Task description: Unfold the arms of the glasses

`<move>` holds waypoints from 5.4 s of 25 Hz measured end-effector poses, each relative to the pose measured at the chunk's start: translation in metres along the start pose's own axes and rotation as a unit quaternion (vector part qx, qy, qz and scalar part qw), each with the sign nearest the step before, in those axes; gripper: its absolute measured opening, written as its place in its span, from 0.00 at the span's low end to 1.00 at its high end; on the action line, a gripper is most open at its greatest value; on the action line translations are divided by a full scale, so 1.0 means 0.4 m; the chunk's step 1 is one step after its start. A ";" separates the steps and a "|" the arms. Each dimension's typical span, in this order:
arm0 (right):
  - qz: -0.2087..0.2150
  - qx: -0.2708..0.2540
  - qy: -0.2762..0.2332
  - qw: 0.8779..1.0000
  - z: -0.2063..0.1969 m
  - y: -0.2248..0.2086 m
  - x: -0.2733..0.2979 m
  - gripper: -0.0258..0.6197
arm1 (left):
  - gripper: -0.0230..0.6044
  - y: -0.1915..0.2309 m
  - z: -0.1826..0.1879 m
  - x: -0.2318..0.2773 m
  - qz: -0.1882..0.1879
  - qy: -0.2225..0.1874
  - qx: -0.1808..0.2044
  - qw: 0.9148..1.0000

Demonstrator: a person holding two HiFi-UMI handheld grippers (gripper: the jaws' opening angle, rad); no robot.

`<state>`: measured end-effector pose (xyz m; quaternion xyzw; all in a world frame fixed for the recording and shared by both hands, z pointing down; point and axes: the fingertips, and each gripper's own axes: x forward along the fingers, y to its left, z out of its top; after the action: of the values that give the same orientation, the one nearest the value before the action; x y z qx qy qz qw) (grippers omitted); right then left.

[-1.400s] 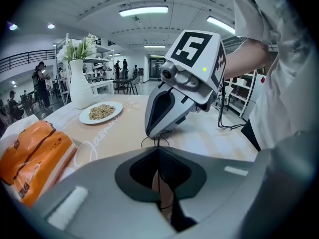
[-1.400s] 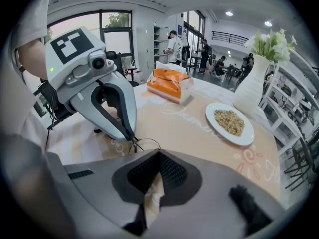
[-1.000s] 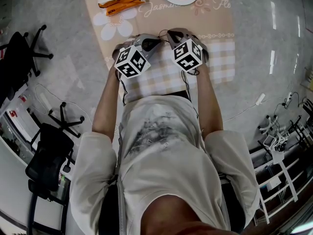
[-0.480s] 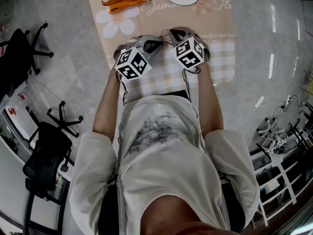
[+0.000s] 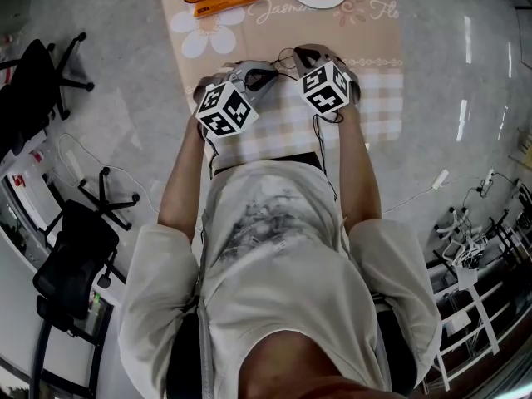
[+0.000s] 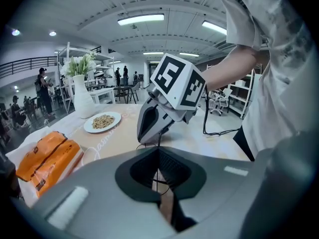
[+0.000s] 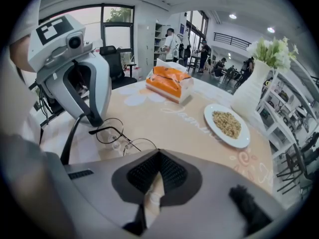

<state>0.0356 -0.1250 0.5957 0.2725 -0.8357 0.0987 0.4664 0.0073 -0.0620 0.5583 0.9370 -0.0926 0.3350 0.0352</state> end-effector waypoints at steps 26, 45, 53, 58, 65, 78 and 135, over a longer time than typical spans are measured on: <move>-0.035 -0.022 0.005 0.999 0.003 0.004 0.001 0.06 | 0.05 0.028 -0.033 -0.096 0.064 -0.039 -0.076 0.994; -0.066 -0.027 -0.003 0.997 0.002 0.004 -0.004 0.07 | 0.05 0.062 -0.027 -0.104 0.076 -0.074 -0.124 0.987; -0.055 -0.039 -0.024 0.997 0.016 0.034 -0.026 0.07 | 0.05 0.058 -0.026 -0.105 0.074 -0.075 -0.127 0.986; -0.046 -0.045 -0.035 0.997 0.026 0.061 -0.037 0.07 | 0.05 0.059 -0.021 -0.105 0.073 -0.075 -0.125 0.987; -0.028 -0.060 -0.044 0.997 0.037 0.109 -0.046 0.18 | 0.05 0.058 -0.018 -0.104 0.072 -0.075 -0.124 0.987; 0.002 -0.086 -0.058 0.995 0.065 0.200 -0.059 0.24 | 0.05 0.057 -0.016 -0.106 0.072 -0.076 -0.126 0.987; -0.111 -0.128 -0.090 0.981 0.151 0.192 -0.163 0.08 | 0.05 0.044 -0.027 -0.107 0.073 -0.081 -0.136 0.985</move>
<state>-0.0231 -0.0628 0.5155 0.3097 -0.8444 -0.0867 0.4285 -0.0354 -0.0715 0.5396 0.9384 -0.2081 0.2435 0.1298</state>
